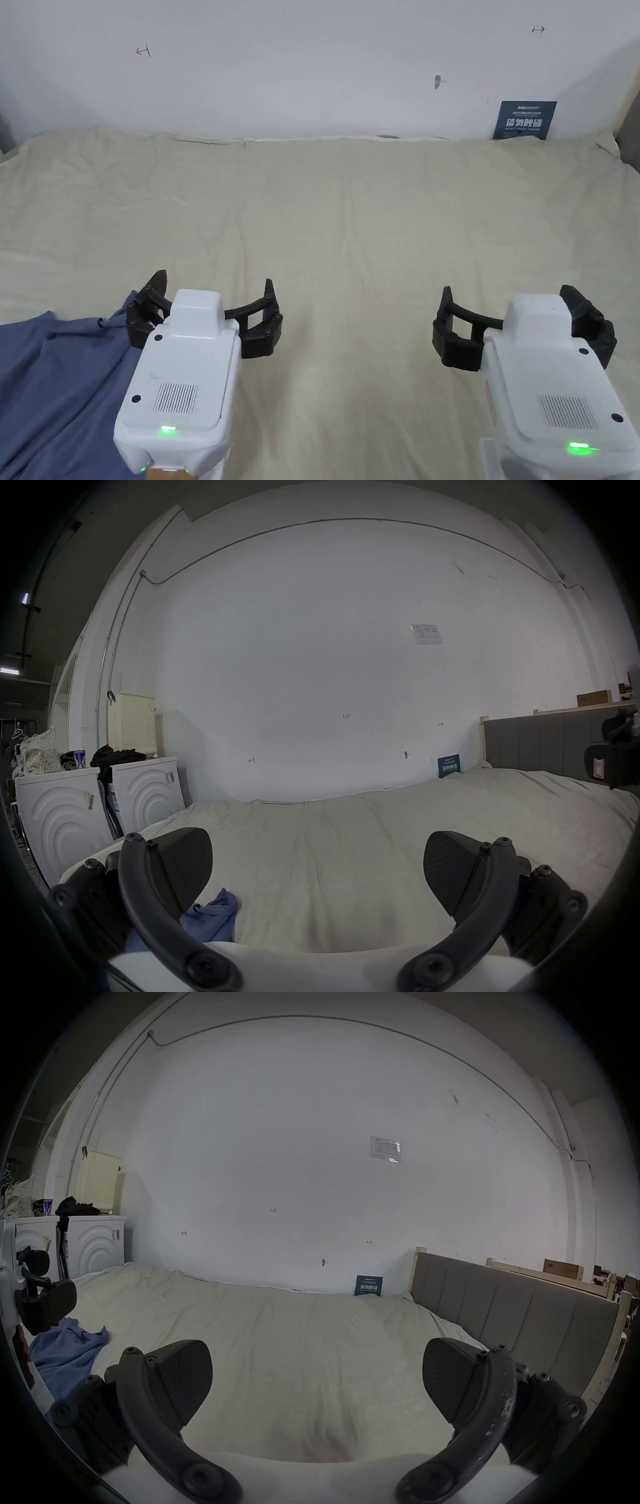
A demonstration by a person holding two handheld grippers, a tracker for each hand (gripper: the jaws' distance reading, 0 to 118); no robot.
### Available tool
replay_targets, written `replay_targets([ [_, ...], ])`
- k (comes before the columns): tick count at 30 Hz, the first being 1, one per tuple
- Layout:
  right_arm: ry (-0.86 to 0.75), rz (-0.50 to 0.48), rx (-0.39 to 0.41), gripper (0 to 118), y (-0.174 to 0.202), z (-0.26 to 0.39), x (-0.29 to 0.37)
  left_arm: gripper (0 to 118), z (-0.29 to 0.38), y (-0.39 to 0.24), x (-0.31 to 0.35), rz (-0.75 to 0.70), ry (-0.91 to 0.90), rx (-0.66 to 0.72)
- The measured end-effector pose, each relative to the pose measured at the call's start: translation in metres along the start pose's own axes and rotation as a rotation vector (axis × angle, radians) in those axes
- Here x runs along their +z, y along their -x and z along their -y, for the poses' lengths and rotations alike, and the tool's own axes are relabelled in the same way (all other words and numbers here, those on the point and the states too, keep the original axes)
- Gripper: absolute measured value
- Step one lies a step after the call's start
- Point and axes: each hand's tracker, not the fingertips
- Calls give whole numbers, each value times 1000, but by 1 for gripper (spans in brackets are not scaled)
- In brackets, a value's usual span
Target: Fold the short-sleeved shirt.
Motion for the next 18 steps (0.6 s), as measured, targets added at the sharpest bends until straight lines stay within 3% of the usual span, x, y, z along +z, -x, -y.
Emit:
replay_targets([
  [4, 0, -2, 4, 118, 0, -1, 0, 118, 0, 1, -1, -2, 6, 7],
  [6, 3, -7, 7, 105, -1, -2, 1, 111, -2, 4, 1, 9, 1, 46],
  [7, 5, -10, 10, 81, 0, -2, 1, 87, -3, 5, 3, 17, 7, 74],
  [8, 9, -16, 10, 52, 0, -2, 1, 55, -5, 5, 3, 31, 26, 100],
  [9, 14, -13, 11, 16, 0, -2, 0, 15, -5, 4, 0, 25, 41, 104],
  [10, 28, -11, 0, 1, 1, -2, 0, 0, -4, 6, -1, -5, 47, 91],
  [12, 29, -32, -21, 0, -3, -2, 4, 0, -3, 6, -2, 57, 61, 125],
  [18, 27, -23, -11, 0, -4, -4, 5, 0, 1, 6, 0, 36, 64, 90],
])
